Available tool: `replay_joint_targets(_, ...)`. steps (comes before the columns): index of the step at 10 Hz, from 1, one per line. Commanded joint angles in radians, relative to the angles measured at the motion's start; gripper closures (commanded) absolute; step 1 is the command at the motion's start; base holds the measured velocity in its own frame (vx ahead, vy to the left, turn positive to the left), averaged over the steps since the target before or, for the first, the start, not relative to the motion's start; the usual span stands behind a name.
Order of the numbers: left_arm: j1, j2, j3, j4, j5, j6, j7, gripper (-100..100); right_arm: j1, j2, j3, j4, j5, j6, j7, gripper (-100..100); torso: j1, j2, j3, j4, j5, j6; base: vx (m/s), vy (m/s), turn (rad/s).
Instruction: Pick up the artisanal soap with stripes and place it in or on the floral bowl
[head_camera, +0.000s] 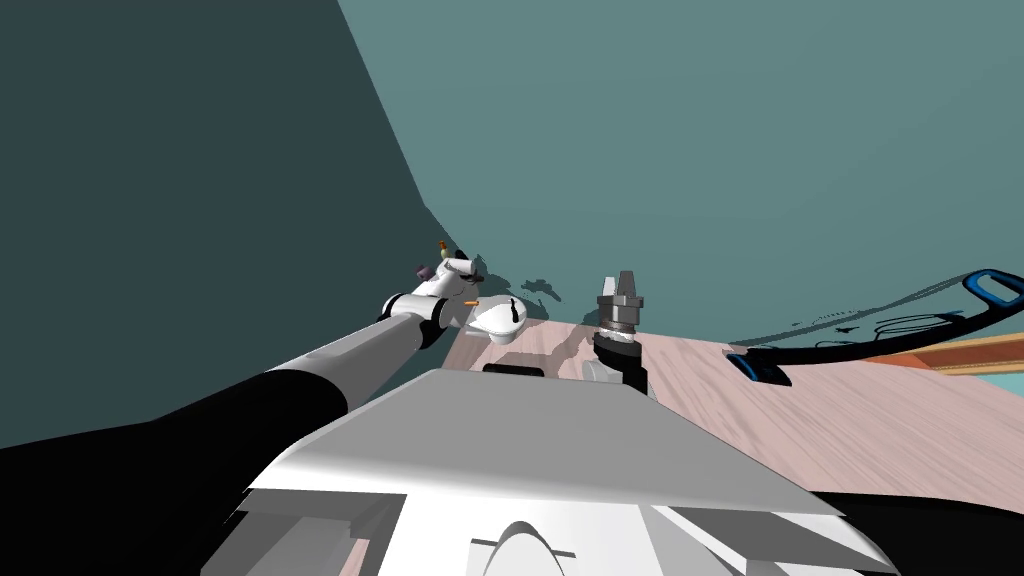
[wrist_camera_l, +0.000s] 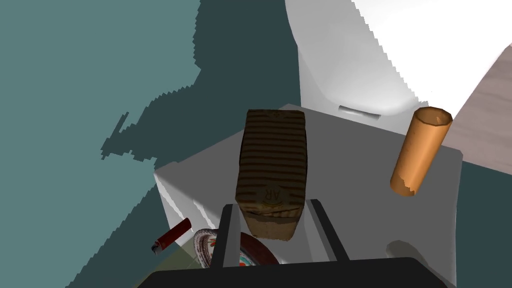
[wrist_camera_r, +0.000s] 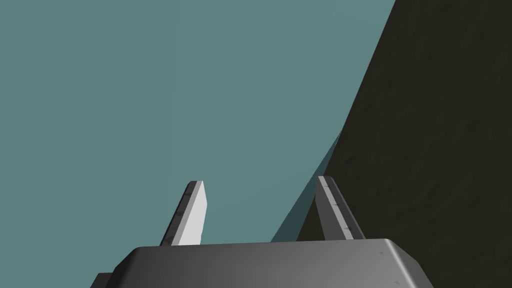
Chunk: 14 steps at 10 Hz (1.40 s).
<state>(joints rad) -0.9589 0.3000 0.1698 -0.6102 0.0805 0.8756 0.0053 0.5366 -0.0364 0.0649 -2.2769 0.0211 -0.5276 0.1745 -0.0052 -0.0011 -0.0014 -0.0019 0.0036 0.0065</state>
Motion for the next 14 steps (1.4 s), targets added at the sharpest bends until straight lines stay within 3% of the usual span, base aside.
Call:
replay_joint_targets(1,0.014,-0.001,-0.008,0.006,-0.009,-0.050,-0.008,100,0.000,0.000,0.000,0.000,0.000,0.000,0.000,0,0.000,0.000,0.000,0.000,0.000,0.000,0.004,-0.021,0.022)
replay_joint_targets(14,0.089,0.008,-0.045,0.005,-0.051,-0.399,-0.043,100,0.000,0.000,0.000,0.000,0.000,0.000,0.000,0,0.001,0.001,0.001,0.001,-0.001,0.000,0.004,0.002,0.022)
